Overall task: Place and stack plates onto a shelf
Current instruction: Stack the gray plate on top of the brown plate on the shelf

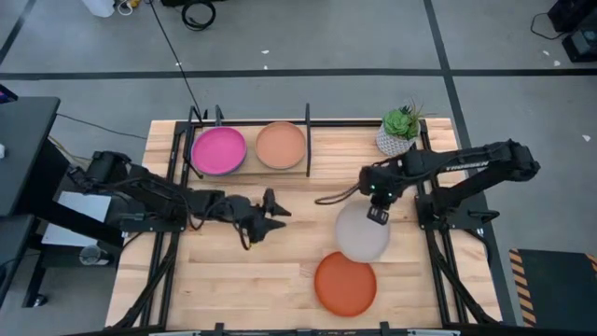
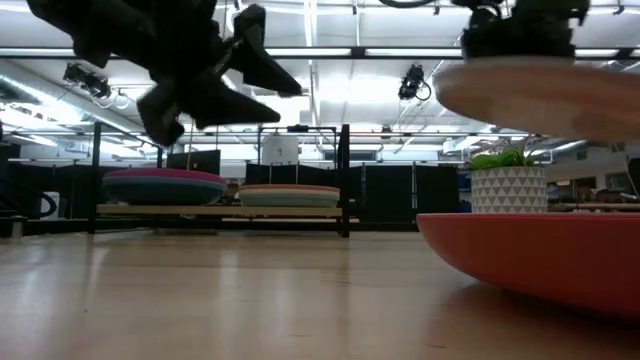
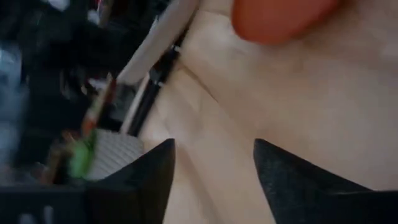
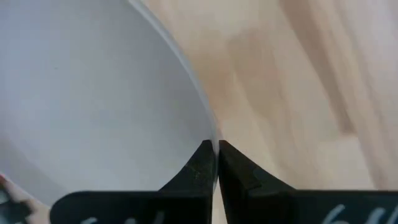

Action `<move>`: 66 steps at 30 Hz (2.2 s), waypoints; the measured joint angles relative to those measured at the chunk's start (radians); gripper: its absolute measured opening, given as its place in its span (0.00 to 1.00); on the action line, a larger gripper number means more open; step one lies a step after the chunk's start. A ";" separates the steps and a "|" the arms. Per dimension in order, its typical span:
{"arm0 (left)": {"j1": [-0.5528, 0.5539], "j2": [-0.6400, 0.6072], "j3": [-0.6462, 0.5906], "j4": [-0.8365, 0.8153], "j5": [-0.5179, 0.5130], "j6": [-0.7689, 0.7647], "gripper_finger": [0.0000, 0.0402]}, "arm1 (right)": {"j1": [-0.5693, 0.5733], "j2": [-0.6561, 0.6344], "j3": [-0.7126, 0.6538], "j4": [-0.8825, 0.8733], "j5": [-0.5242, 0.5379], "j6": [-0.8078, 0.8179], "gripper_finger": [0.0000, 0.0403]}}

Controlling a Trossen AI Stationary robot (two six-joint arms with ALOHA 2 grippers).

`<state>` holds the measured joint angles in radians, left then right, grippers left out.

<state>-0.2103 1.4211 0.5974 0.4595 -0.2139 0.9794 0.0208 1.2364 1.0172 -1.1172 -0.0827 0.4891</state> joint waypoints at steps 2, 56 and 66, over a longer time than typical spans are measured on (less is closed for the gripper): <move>-0.020 0.043 0.009 0.052 -0.060 0.113 0.61 | -0.040 0.011 0.000 0.048 -0.045 -0.037 0.04; 0.017 0.352 0.248 0.217 -0.039 0.609 0.17 | -0.198 0.209 0.241 0.086 -0.169 -0.211 0.36; 0.009 0.350 0.249 0.217 -0.127 0.547 0.15 | -0.201 0.111 0.375 -0.110 0.063 -0.197 0.53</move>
<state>-0.2011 1.7710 0.8459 0.6762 -0.3409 1.5259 -0.1802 1.3472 1.3919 -1.2270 -0.0197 0.2921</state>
